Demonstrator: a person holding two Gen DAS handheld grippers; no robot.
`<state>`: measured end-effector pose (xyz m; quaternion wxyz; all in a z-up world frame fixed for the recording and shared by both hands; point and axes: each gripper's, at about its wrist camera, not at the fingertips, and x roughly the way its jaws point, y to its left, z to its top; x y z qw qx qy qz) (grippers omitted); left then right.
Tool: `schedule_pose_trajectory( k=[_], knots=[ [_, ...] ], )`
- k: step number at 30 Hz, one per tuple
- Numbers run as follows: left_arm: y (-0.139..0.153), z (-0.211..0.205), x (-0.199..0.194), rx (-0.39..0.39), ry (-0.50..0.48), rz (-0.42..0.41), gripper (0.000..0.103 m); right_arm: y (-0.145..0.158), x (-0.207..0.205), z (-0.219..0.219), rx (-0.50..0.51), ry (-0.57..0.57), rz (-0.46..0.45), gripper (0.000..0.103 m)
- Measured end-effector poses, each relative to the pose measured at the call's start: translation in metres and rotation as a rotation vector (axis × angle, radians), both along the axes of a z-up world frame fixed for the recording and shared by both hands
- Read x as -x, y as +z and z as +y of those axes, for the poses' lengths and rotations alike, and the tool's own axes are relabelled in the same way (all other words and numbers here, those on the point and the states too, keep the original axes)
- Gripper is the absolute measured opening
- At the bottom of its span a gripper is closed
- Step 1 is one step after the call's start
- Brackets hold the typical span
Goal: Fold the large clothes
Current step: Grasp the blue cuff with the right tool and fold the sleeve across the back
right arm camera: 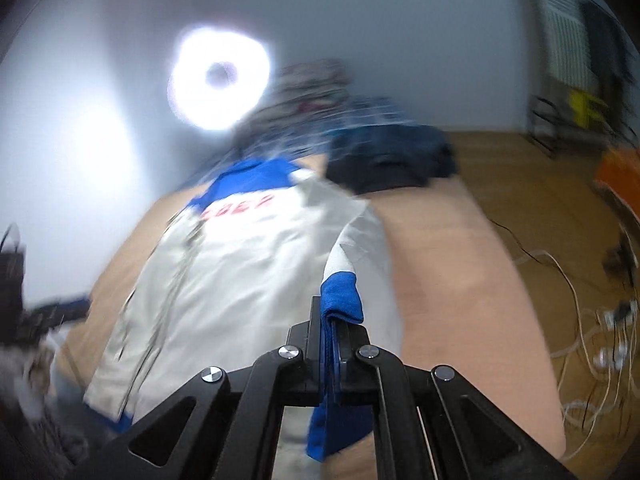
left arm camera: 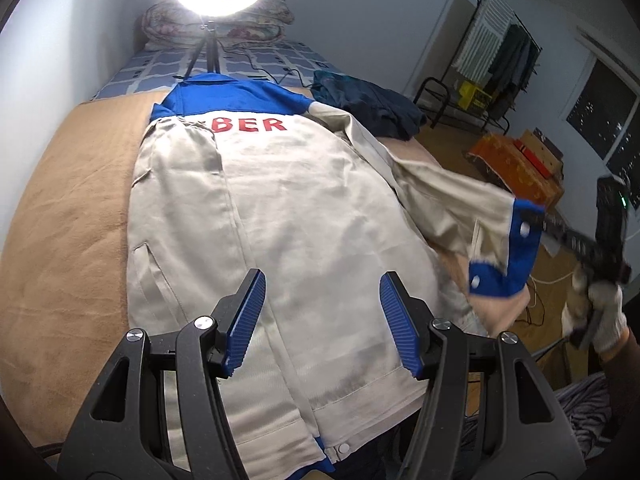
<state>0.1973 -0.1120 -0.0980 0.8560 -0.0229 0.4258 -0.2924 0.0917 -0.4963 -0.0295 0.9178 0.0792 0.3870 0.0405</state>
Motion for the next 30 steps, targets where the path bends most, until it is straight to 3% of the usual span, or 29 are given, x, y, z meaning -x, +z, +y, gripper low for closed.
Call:
schedule_pose_trajectory(
  k=[6,14,19,21,23,26,28,30],
  knots=[
    [0.005,0.016,-0.007,0.04,0.048,0.017,0.061,-0.014,0.017,0.083,0.064,0.251,0.066,0.0],
    [-0.012,0.014,-0.011,0.054,0.056,0.089,0.061,-0.087,0.042,0.148,0.105,0.488,0.229,0.0],
    [-0.038,-0.002,-0.011,0.085,0.031,0.189,0.061,-0.092,0.05,0.131,0.046,0.519,0.249,0.0],
    [-0.05,-0.009,-0.013,0.106,0.025,0.244,0.061,-0.087,0.053,0.121,-0.015,0.522,0.247,0.007],
    [-0.064,-0.02,-0.012,0.126,0.017,0.287,0.061,-0.073,0.055,0.106,-0.097,0.514,0.23,0.028],
    [-0.079,-0.033,-0.008,0.149,0.007,0.342,0.061,-0.057,0.052,0.078,-0.227,0.488,0.193,0.042],
    [-0.088,-0.042,-0.005,0.144,-0.006,0.37,0.061,-0.051,0.047,0.053,-0.288,0.423,0.176,0.05],
    [-0.095,-0.05,-0.001,0.127,-0.017,0.382,0.061,-0.058,0.04,0.023,-0.305,0.299,0.191,0.051]
  ],
)
